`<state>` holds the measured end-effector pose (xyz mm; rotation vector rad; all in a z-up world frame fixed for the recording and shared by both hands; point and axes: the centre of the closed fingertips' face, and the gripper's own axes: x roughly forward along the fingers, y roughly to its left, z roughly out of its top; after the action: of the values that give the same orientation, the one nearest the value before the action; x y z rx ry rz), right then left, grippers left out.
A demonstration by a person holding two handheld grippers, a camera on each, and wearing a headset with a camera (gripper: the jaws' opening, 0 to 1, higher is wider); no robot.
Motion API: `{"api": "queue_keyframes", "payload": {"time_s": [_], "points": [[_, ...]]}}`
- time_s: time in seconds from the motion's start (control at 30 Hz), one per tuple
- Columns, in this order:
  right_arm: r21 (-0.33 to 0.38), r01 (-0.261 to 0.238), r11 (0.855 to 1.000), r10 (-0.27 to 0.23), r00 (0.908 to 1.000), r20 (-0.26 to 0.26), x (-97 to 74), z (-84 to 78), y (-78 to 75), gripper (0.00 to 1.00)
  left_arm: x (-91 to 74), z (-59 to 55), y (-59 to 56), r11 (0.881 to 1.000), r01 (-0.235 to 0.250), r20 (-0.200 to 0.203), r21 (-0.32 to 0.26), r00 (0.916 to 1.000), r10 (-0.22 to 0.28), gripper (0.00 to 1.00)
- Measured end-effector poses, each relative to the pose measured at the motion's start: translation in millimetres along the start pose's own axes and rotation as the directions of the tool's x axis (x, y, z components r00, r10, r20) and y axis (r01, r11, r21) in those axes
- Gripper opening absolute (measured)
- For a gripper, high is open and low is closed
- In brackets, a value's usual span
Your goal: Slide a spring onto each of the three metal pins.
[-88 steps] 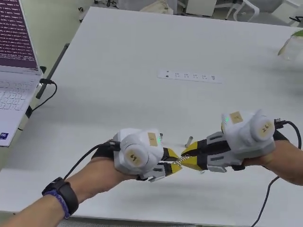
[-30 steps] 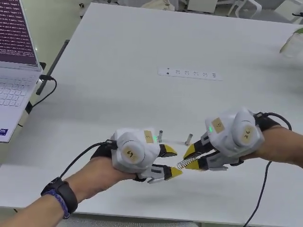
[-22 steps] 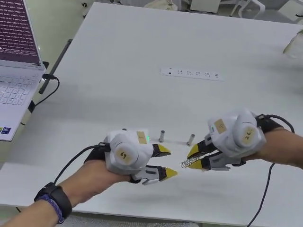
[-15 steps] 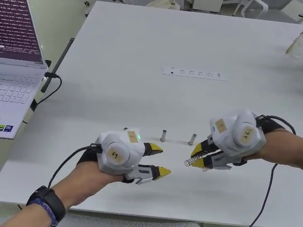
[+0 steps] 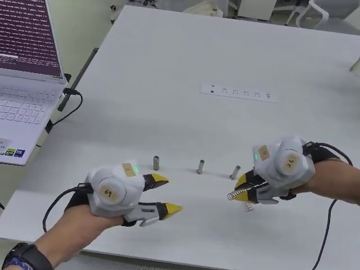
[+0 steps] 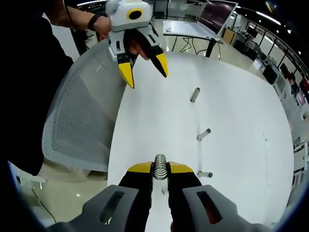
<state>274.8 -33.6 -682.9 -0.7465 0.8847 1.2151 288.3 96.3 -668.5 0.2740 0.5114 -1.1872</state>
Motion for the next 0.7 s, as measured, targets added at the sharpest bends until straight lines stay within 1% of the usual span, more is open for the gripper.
{"api": "queue_keyframes", "payload": {"time_s": [0.2, 0.27, 0.3, 0.37, 0.47, 0.53, 0.7], "points": [[0.018, 0.001, 1.000, -0.001, 0.9999, -0.014, 5.1, 0.5, -11.2, 0.08, -17.0, -10.7, 13.7, 0.997, -0.055, 0.004, -0.045, 0.9985, 0.055, 0.38], [0.016, 0.000, 1.000, 0.000, 0.9998, -0.018, 6.2, 0.5, -13.1, 0.08, -20.3, -12.8, 16.1, 0.996, -0.063, 0.005, -0.056, 0.9980, 0.064, 0.40], [0.017, -0.003, 1.000, 0.003, 0.9997, -0.022, 7.3, 1.4, -15.3, 0.08, -24.5, -15.5, 19.4, 0.995, -0.079, 0.004, -0.065, 0.9968, 0.080, 0.41], [0.017, -0.004, 1.000, 0.004, 0.9996, -0.027, 8.7, 2.5, -18.5, 0.08, -28.7, -18.3, 22.2, 0.993, -0.091, 0.004, -0.073, 0.9958, 0.092, 0.43], [0.016, -0.005, 1.000, 0.006, 0.9994, -0.034, 10.4, 3.5, -23.0, 0.08, -33.6, -21.6, 26.0, 0.990, -0.108, 0.001, -0.086, 0.9941, 0.108, 0.45], [0.017, -0.004, 1.000, 0.005, 0.9993, -0.038, 12.3, 4.7, -28.5, 0.08, -38.0, -23.5, 29.7, 0.987, -0.124, 0.004, -0.099, 0.9921, 0.125, 0.48], [0.014, -0.010, 1.000, 0.010, 0.9989, -0.045, 14.3, 9.3, -37.5, 0.08, -46.6, -26.9, 35.8, 0.981, -0.151, 0.007, -0.120, 0.9881, 0.153, 0.50]]}}
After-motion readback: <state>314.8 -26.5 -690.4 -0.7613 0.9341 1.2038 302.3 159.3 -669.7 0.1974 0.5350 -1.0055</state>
